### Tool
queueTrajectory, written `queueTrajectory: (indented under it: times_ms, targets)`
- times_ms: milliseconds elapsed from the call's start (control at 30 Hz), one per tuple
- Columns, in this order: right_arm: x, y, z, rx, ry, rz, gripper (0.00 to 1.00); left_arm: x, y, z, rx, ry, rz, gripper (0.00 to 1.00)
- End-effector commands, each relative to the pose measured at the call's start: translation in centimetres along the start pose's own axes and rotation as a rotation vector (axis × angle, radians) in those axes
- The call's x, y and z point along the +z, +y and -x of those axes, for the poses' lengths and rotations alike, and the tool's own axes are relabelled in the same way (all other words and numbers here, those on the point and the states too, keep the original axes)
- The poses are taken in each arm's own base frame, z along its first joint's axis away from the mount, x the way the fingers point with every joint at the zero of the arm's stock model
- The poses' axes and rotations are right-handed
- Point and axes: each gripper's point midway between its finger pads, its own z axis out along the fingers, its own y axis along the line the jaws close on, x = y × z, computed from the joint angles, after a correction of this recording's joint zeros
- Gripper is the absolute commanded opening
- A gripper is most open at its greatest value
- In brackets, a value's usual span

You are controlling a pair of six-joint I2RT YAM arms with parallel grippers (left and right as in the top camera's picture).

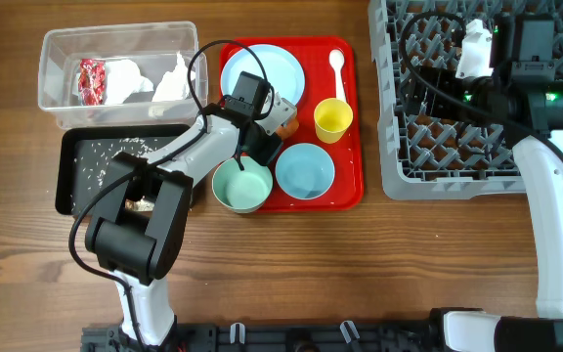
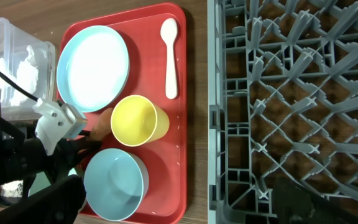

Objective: Sort waste into correct bins and load items into the dishwasher rack
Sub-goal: 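Place the carrot onto the black tray with the left gripper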

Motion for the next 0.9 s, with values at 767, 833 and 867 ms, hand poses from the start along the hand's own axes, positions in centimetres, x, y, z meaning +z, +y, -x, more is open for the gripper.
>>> queueTrajectory:
  times_ms: [767,833,867]
  targets:
    - [0.0,-0.1,0.5,-0.014,-0.006,-0.006,1.0,-17.4,10.2,-16.7,-1.065,0.057,0.31,0.04]
    - [0.0,-0.1,0.5,-0.014,-0.006,-0.006,1.0,-16.2,11.9,-18.4,-1.197,-0.002,0.343,0.04]
    - [0.0,-0.1,0.5,-0.014,-0.005,-0.006,1.0,-15.5,12.8,-19.2,-1.264,-0.05,0.363,0.04]
